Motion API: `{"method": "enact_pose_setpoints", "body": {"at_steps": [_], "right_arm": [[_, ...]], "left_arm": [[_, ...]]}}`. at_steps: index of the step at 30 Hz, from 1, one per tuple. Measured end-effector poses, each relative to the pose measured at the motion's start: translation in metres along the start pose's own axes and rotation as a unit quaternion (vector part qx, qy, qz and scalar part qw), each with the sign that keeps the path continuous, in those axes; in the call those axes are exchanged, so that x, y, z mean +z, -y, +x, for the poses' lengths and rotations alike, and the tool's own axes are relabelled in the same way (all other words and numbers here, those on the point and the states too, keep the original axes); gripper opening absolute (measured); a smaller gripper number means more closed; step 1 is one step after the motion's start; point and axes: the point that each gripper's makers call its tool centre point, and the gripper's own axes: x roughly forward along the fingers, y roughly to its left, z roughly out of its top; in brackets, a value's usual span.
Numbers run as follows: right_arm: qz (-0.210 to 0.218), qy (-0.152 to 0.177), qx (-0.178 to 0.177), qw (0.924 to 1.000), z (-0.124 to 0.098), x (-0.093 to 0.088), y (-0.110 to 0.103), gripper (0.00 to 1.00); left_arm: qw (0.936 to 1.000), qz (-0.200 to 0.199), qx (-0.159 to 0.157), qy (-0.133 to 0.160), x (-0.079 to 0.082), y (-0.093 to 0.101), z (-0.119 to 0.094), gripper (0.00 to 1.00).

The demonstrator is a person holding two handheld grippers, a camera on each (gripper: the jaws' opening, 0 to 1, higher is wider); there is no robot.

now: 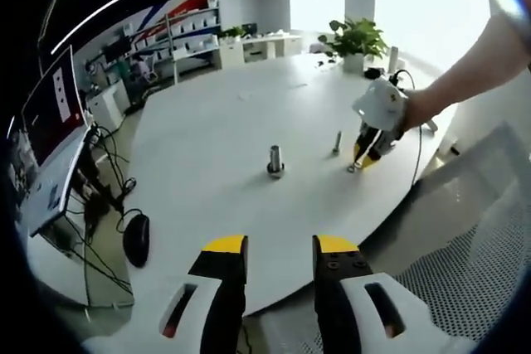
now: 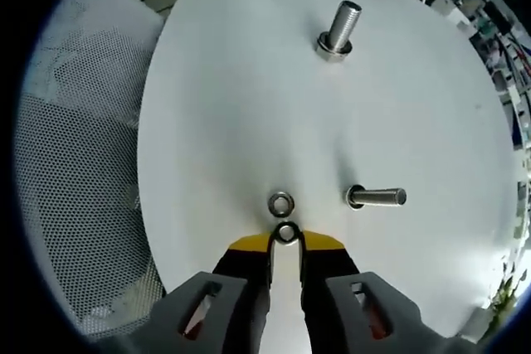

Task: Place the washer onto the threaded stud by aligning its center hole with the stud, sliding it down to the base, and recovering from edge contact or off-axis alignment until the washer reaches the visible bottom stop.

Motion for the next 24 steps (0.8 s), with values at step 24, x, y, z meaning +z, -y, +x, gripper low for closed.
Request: {"method": "enact_pose_setpoints", "body": {"at_steps": [24], "right_arm": [[0.072, 0.079, -0.012, 0.9942, -0.031, 0.003, 0.016, 0.13]], "left_arm": [[0.9999, 0.006, -0.008, -0.005, -0.001, 0.003, 0.002, 0.29]]}}
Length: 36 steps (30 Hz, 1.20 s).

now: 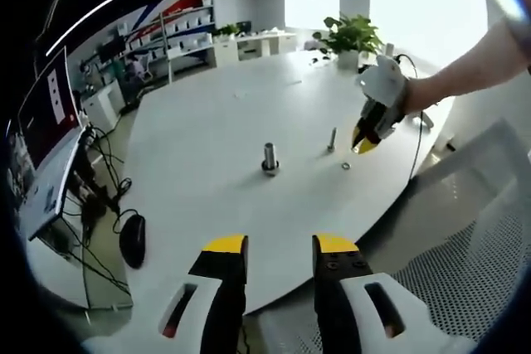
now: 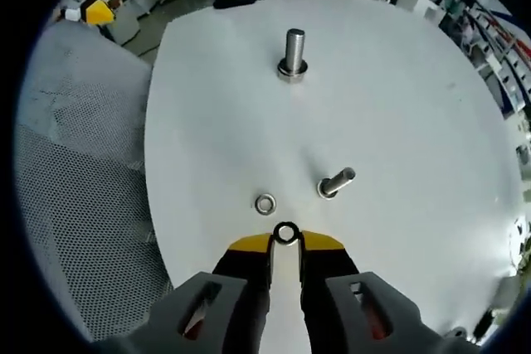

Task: Place the washer onto the threaded stud by aligning its center hole with the stud, sliding it down to the base, and recovering from edge contact or off-axis alignment until the washer reaches the visible bottom stop.

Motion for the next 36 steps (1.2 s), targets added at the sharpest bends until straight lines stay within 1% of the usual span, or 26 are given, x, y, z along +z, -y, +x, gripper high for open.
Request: {"method": "enact_pose_setpoints", "body": {"at_steps": [6, 10, 12, 16, 20, 22, 27, 30, 33, 36], "right_arm": [[0.001, 0.008, -0.006, 0.9999, -0.008, 0.007, 0.006, 0.13], [-0.007, 0.014, -0.011, 0.9998, -0.014, 0.011, 0.008, 0.13], [-0.012, 0.013, -0.014, 0.9998, -0.014, 0.009, 0.011, 0.14], [0.005, 0.015, -0.014, 0.9998, -0.017, 0.003, 0.013, 0.14], [0.005, 0.020, -0.016, 0.9997, -0.021, 0.002, 0.012, 0.14], [0.005, 0.023, -0.021, 0.9995, -0.024, 0.002, 0.016, 0.14], [0.020, 0.035, -0.026, 0.9989, -0.033, 0.006, 0.021, 0.14], [0.017, 0.041, -0.031, 0.9985, -0.035, 0.011, 0.024, 0.14], [0.015, 0.047, -0.033, 0.9982, -0.039, 0.018, 0.025, 0.14], [0.012, 0.053, -0.037, 0.9978, -0.042, 0.026, 0.028, 0.14]], "left_arm": [[1.0000, 0.000, 0.003, -0.002, -0.001, -0.001, 0.000, 0.29], [1.0000, 0.000, 0.003, 0.000, 0.000, -0.001, 0.000, 0.29], [1.0000, 0.001, 0.003, 0.000, 0.000, -0.001, -0.001, 0.29], [1.0000, -0.002, 0.003, 0.000, 0.000, -0.001, -0.001, 0.29], [1.0000, -0.006, 0.000, -0.004, -0.002, 0.000, 0.000, 0.29], [1.0000, -0.003, -0.001, -0.004, -0.002, 0.001, 0.000, 0.29], [1.0000, -0.004, -0.005, -0.007, -0.004, 0.002, 0.001, 0.30], [1.0000, -0.001, -0.003, -0.008, -0.004, 0.002, 0.000, 0.30], [1.0000, -0.005, -0.005, 0.000, -0.001, 0.001, -0.001, 0.30], [1.0000, -0.003, -0.007, -0.006, -0.003, 0.002, 0.000, 0.30]]}}
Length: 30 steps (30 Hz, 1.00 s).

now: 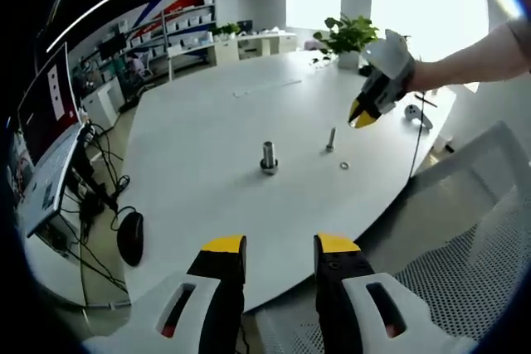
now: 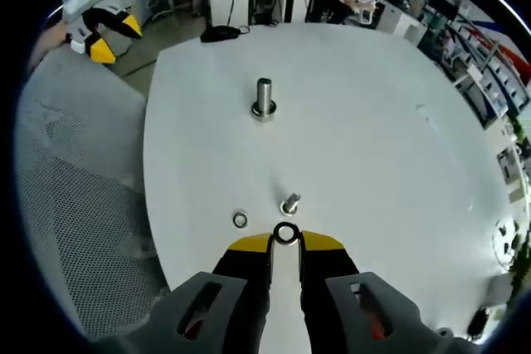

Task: Place the washer onto the threaded stud by aligning its center hole with the stud, sliding it down to the base, and recovering from edge contact or off-axis alignment until the washer reaches the visible bottom stop.

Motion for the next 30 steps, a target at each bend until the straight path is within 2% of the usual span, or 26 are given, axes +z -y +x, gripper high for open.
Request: {"method": "enact_pose_setpoints", "body": {"at_steps": [11, 14, 22, 30], "right_arm": [[-0.002, 0.013, -0.010, 0.9999, -0.001, 0.024, 0.015, 0.14], [-0.002, 0.027, -0.010, 0.9996, -0.003, 0.031, 0.017, 0.14], [0.000, 0.030, -0.011, 0.9995, -0.001, 0.034, 0.024, 0.14], [-0.006, 0.018, -0.005, 0.9998, 0.006, 0.026, 0.024, 0.14]], "left_arm": [[1.0000, 0.002, -0.002, 0.002, 0.000, 0.001, 0.000, 0.30], [1.0000, 0.001, -0.002, -0.001, 0.000, 0.001, 0.000, 0.30], [0.9999, 0.005, 0.003, -0.010, -0.003, -0.001, 0.001, 0.29], [1.0000, 0.000, 0.000, -0.008, -0.002, 0.000, 0.001, 0.29]]}}
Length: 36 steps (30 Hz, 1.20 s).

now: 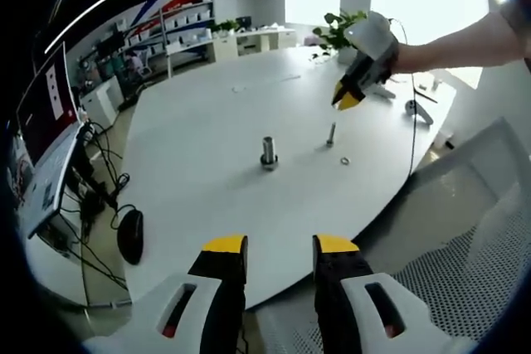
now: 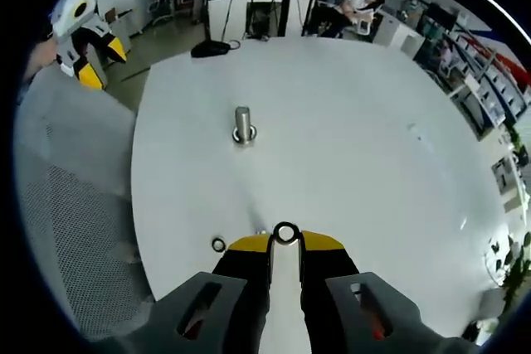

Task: Place the washer onto the threaded stud by aligning its center hole with the stud, sliding it down to the base, and recovering from edge contact or off-axis alignment until the washer reaches the visible bottom stop.

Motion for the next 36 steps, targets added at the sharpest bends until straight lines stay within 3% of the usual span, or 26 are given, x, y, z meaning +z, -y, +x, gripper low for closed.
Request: {"method": "enact_pose_setpoints", "body": {"at_steps": [5, 12, 23, 25, 36], "right_arm": [[-0.033, -0.010, 0.018, 0.9992, 0.006, -0.001, -0.011, 0.14], [-0.022, -0.026, 0.030, 0.9990, 0.018, -0.010, -0.013, 0.14], [-0.027, -0.036, 0.042, 0.9981, 0.027, -0.010, -0.018, 0.14], [-0.033, -0.037, 0.054, 0.9973, 0.028, -0.010, -0.020, 0.08], [-0.018, -0.028, 0.049, 0.9982, 0.029, -0.008, -0.015, 0.09]], "left_arm": [[1.0000, 0.004, 0.001, -0.005, -0.002, 0.000, 0.001, 0.29], [1.0000, 0.003, 0.006, -0.004, -0.002, -0.001, 0.000, 0.29], [0.9999, 0.008, 0.005, -0.010, -0.003, -0.001, 0.001, 0.29], [0.9999, 0.005, 0.007, -0.006, -0.001, -0.002, 0.000, 0.29], [0.9999, 0.005, 0.006, -0.011, -0.003, -0.002, 0.002, 0.29]]}}
